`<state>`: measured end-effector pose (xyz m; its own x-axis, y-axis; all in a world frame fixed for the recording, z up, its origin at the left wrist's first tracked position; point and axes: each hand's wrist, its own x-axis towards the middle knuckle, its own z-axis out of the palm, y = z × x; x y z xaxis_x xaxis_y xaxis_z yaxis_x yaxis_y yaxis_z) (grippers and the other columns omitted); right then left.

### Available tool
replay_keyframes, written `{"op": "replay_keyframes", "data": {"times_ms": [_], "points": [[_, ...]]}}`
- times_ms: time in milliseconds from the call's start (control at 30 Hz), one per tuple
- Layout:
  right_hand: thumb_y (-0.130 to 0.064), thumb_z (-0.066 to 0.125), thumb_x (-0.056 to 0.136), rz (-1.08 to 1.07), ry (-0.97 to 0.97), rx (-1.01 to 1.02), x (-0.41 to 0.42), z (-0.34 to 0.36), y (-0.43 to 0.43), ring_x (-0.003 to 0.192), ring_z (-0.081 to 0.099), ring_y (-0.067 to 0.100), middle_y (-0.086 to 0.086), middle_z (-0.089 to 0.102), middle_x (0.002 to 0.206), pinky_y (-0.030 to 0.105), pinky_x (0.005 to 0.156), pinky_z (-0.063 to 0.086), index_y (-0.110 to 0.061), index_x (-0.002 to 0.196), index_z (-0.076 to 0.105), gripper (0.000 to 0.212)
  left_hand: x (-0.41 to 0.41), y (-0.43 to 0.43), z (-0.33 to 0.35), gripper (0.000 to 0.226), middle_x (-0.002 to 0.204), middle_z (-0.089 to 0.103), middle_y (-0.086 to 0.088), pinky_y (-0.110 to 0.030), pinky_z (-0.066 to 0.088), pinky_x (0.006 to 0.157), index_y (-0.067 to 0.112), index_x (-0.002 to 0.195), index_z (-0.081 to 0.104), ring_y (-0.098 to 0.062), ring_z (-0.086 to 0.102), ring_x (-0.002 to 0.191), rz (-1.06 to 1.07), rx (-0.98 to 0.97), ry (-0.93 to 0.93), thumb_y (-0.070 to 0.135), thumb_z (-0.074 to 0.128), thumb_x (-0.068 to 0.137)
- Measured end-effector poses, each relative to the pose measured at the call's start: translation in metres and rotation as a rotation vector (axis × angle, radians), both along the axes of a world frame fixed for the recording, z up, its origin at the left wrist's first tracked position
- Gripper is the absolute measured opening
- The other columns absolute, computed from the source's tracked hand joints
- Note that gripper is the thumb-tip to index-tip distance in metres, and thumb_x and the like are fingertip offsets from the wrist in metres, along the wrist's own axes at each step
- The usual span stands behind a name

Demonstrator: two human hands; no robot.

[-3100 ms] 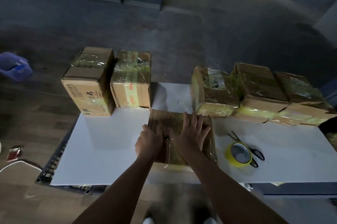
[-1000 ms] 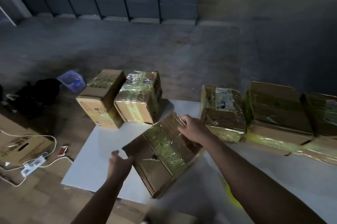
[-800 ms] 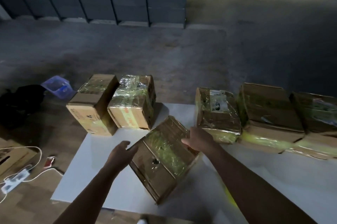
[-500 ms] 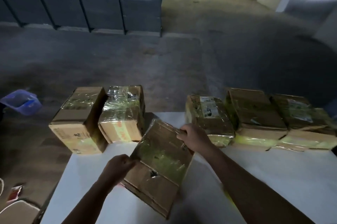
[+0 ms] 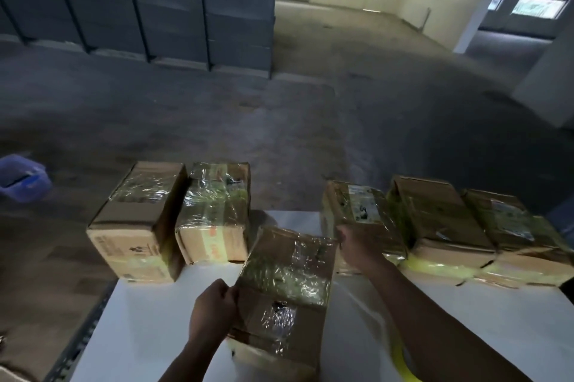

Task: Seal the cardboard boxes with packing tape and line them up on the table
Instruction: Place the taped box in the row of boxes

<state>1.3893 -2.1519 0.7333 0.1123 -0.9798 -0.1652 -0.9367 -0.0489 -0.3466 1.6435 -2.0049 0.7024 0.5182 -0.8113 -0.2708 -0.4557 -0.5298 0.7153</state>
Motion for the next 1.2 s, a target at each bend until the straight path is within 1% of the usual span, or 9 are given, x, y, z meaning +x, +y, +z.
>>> {"op": "replay_keyframes", "data": {"times_ms": [167,267,333,433,600,733,833,1033,1200], "points": [[-0.013,0.053,0.089,0.176,0.324,0.113,-0.018,-0.023,0.007,0.122,0.050,0.029,0.011,0.048,0.138,0.035,0.099,0.044,-0.019,0.147,0.028,0.063,-0.009,0.003,0.006,0.020,0.094,0.054,-0.006,-0.038,0.050,0.071,0.010,0.098,0.051,-0.027,0.059,0.088,-0.311,0.057,-0.381,0.030,0.048,0.095],[-0.016,0.052,0.092,0.194,0.366,0.022,-0.023,-0.029,0.008,0.121,0.050,0.029,0.009,0.049,0.138,0.036,0.096,0.045,-0.025,0.148,0.027,0.062,-0.031,0.012,0.012,0.064,0.128,0.057,-0.015,-0.062,0.051,0.077,0.021,0.128,0.053,-0.043,0.057,0.113,-0.664,-0.034,-0.700,0.060,0.050,0.078],[-0.018,0.048,0.095,0.194,0.355,0.016,-0.026,-0.031,0.005,0.119,0.052,0.029,0.011,0.051,0.136,0.036,0.094,0.046,-0.030,0.146,0.032,0.055,-0.045,0.012,0.008,0.090,0.153,0.034,-0.011,-0.074,0.035,0.093,0.027,0.149,0.025,-0.045,0.032,0.138,-0.956,-0.039,-0.762,0.068,0.054,0.074],[-0.018,0.043,0.097,0.177,0.293,0.021,-0.027,-0.030,0.001,0.113,0.056,0.029,0.011,0.056,0.128,0.036,0.090,0.047,-0.032,0.139,0.043,0.044,-0.053,0.010,0.003,0.153,0.136,0.056,-0.012,-0.074,0.045,0.075,0.024,0.153,0.007,-0.046,0.054,0.119,-1.010,0.049,-0.779,0.066,0.086,0.030],[-0.032,0.043,0.098,0.199,0.260,-0.093,-0.029,-0.031,0.002,0.098,0.062,0.026,0.008,0.065,0.107,0.032,0.077,0.047,-0.031,0.122,0.057,0.028,-0.060,0.005,-0.007,0.123,0.128,0.061,-0.015,-0.074,0.046,0.066,0.028,0.132,0.045,-0.049,0.056,0.114,-0.924,0.188,-0.756,0.054,0.092,0.022],[-0.031,0.045,0.097,0.237,0.284,-0.114,-0.030,-0.029,0.004,0.097,0.061,0.027,0.009,0.064,0.107,0.030,0.072,0.042,-0.030,0.120,0.057,0.026,-0.073,-0.018,-0.009,0.088,0.161,0.005,-0.011,-0.075,0.013,0.105,0.029,0.153,0.006,-0.047,-0.003,0.144,-0.853,0.089,-0.798,0.045,0.062,0.087],[-0.027,0.043,0.098,0.257,0.312,-0.116,-0.030,-0.030,0.006,0.100,0.060,0.027,0.010,0.062,0.109,0.032,0.077,0.048,-0.028,0.123,0.053,0.026,-0.081,-0.041,-0.010,0.079,0.162,-0.006,-0.008,-0.070,0.003,0.109,0.029,0.153,-0.001,-0.042,-0.012,0.145,-0.816,0.066,-0.822,0.040,0.051,0.095],[-0.023,0.045,0.098,0.258,0.328,-0.120,-0.034,-0.032,0.007,0.104,0.059,0.028,0.010,0.063,0.111,0.033,0.081,0.050,-0.029,0.130,0.052,0.033,-0.086,-0.076,-0.003,0.067,0.149,0.036,-0.015,-0.067,0.026,0.107,0.018,0.134,0.050,-0.036,0.020,0.145,-0.775,-0.059,-0.756,0.031,0.076,0.074],[-0.021,0.046,0.097,0.235,0.273,-0.077,-0.034,-0.026,0.006,0.101,0.061,0.026,0.007,0.066,0.108,0.032,0.081,0.050,-0.033,0.127,0.055,0.034,-0.066,-0.066,-0.013,0.055,0.099,0.061,-0.006,-0.036,0.055,0.057,0.023,0.094,0.067,-0.028,0.062,0.090,-0.657,-0.269,-0.706,0.026,0.093,0.046]]}}
